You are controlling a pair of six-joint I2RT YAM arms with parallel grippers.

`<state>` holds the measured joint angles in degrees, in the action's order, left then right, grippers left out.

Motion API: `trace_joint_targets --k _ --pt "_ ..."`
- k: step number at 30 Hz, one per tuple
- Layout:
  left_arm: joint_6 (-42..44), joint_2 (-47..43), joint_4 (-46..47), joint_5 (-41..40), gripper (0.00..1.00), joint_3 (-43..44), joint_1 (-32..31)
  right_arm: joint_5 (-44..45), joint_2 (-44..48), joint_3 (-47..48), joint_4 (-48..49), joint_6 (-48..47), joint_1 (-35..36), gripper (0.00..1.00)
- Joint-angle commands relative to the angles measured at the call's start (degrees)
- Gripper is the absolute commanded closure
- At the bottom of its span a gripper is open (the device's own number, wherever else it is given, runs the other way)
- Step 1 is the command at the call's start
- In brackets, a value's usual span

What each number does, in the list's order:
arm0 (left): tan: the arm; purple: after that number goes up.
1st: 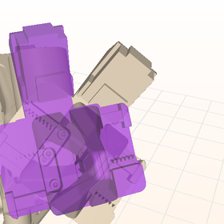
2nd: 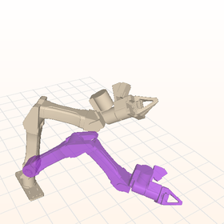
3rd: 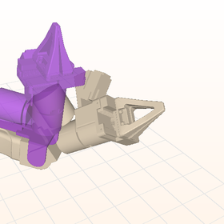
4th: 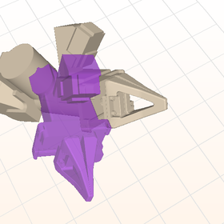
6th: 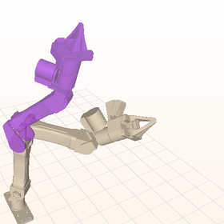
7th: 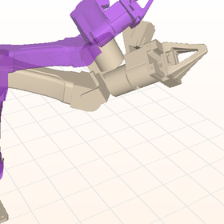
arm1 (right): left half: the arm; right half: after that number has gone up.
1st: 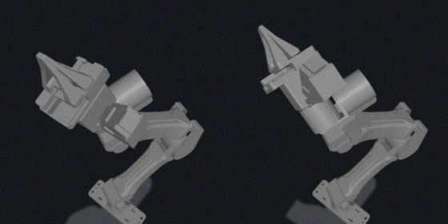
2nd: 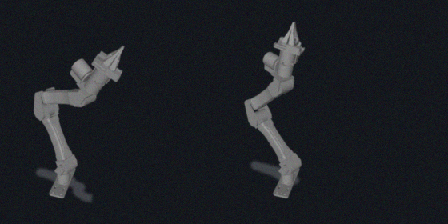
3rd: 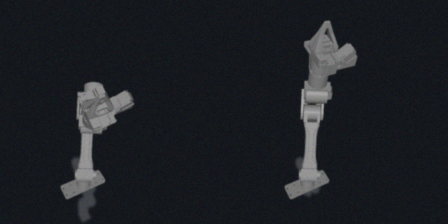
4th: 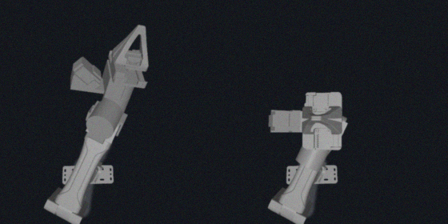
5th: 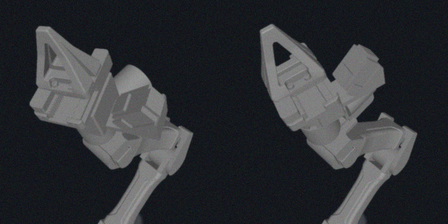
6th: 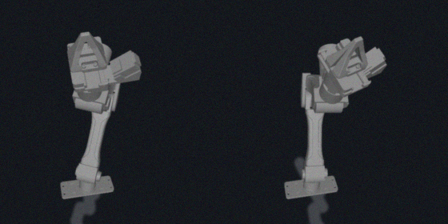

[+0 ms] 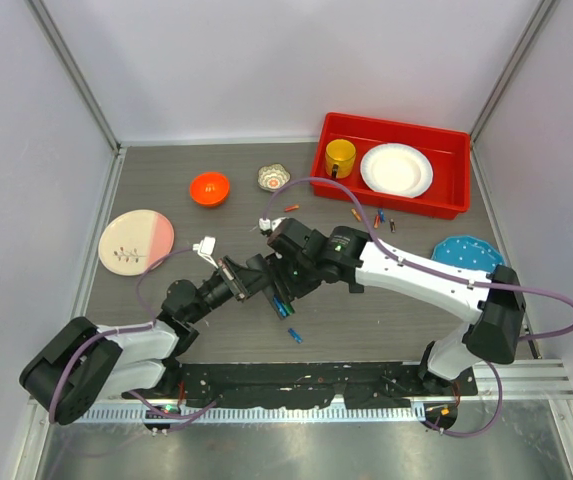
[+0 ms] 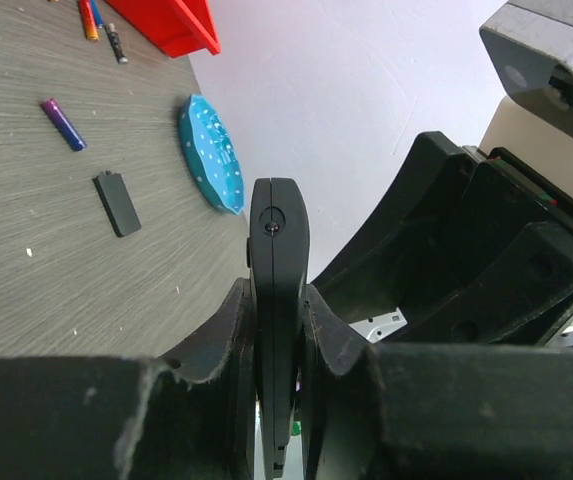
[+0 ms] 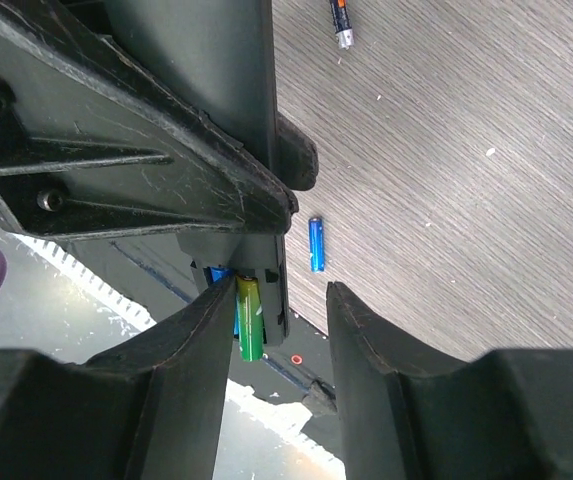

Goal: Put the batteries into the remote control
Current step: Load the battery into the remote control.

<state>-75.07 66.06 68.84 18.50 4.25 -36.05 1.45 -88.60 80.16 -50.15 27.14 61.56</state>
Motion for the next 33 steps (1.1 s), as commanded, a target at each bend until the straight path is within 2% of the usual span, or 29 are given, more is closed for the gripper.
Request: trace_joint_targets --k 1,11,18,22,24,25,26,27,28,30,33 --pt "-2.8 -0.3 9.9 3.5 1.00 1.4 -1.0 2.5 3.0 1.4 2.7 0.2 -0.7 0.53" --pt "-2.5 1.1 9.9 3.3 1.00 2.2 -1.0 -0.1 8.6 3.6 1.2 -0.2 -0.7 0.49" --pt "-2.7 2.1 10.1 3.3 1.00 3.0 -1.0 -0.7 12.9 1.3 4.0 0.5 -0.7 0.48" --pt "-3.5 2.7 10.6 3.0 1.00 3.0 -1.0 6.1 18.0 -4.4 11.8 3.0 -0.7 0.48" --pt "-4.1 3.3 11.1 3.3 1.00 3.0 -1.0 9.3 24.5 -12.9 17.9 1.3 -0.7 0.48" --pt "-4.9 3.5 11.6 3.5 1.00 3.0 -1.0 10.2 27.6 -16.5 25.0 1.7 -0.8 0.48" --pt "-5.3 3.8 12.5 3.7 1.00 3.0 -1.0 10.6 32.3 -22.8 27.9 3.5 -1.0 0.42" --pt "-6.0 4.6 13.0 4.0 1.00 3.0 -1.0 7.4 34.3 -25.1 31.7 3.2 -2.0 0.35" --pt "-6.5 4.9 13.6 4.6 1.00 3.0 -1.0 5.0 35.7 -26.7 32.6 2.1 -2.5 0.22" --pt "-7.9 6.4 14.3 5.3 1.00 3.2 -1.0 0.9 37.4 -28.8 32.7 -0.7 -2.8 0.17" --pt "-9.6 8.8 16.4 6.3 1.00 3.7 -1.0 -2.7 40.2 -32.2 34.1 -2.5 -2.8 0.16"
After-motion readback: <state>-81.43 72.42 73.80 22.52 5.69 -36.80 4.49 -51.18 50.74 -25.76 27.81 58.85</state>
